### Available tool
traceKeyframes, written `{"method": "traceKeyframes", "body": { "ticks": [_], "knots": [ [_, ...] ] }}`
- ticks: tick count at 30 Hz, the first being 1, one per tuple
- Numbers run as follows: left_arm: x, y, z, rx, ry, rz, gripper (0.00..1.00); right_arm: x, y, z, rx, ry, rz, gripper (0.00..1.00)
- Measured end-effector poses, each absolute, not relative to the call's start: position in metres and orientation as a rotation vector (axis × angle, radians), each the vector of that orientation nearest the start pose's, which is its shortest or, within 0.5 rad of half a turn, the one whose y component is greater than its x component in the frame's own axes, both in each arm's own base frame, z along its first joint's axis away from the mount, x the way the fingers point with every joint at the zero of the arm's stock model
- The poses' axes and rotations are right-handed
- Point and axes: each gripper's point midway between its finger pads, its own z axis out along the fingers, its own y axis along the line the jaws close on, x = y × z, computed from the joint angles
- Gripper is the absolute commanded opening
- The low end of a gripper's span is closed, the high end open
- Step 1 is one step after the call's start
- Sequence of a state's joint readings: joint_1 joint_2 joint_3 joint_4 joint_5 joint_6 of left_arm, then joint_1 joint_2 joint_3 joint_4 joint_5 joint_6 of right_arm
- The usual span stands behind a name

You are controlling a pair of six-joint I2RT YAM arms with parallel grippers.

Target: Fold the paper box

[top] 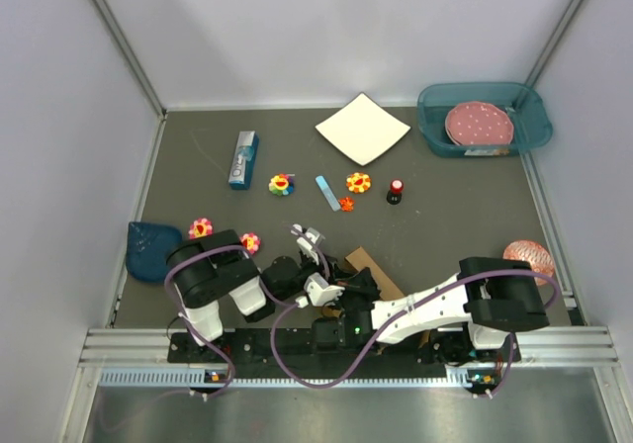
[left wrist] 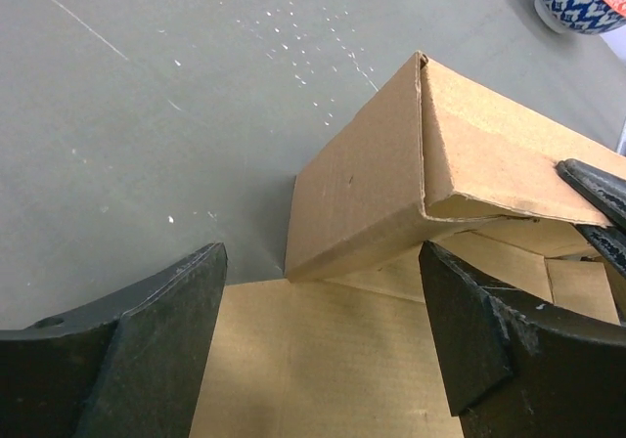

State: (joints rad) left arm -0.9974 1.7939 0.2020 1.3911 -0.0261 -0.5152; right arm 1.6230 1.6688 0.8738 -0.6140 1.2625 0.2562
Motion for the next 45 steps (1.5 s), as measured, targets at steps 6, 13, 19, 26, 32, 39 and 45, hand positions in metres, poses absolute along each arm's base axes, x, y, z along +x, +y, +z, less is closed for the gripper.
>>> {"method": "traceKeyframes", "body": {
  "ticks": [6, 13, 19, 26, 32, 39, 45],
  "knots": [
    [0.190, -0.326, 0.036, 0.467, 1.843, -1.037, 0.77, 0.151, 0.251, 0.101, -1.133, 1.573, -0.708, 0.00],
    [0.192, -0.327, 0.034, 0.524, 1.821, -0.996, 0.75, 0.151, 0.251, 0.101, -1.134, 1.573, -0.707, 0.00],
    [0.197, -0.330, 0.032, 0.564, 1.807, -0.958, 0.56, 0.151, 0.251, 0.101, -1.135, 1.574, -0.707, 0.00],
    [0.200, -0.334, 0.031, 0.590, 1.801, -0.938, 0.38, 0.150, 0.252, 0.101, -1.139, 1.571, -0.704, 0.00],
    [0.201, -0.335, 0.030, 0.608, 1.794, -0.925, 0.55, 0.150, 0.252, 0.101, -1.139, 1.571, -0.703, 0.00],
    [0.205, -0.338, 0.033, 0.610, 1.783, -0.918, 0.25, 0.149, 0.252, 0.101, -1.141, 1.571, -0.702, 0.00],
    [0.203, -0.340, 0.033, 0.658, 1.759, -0.899, 0.02, 0.149, 0.253, 0.100, -1.139, 1.573, -0.697, 0.00]
  ]
}}
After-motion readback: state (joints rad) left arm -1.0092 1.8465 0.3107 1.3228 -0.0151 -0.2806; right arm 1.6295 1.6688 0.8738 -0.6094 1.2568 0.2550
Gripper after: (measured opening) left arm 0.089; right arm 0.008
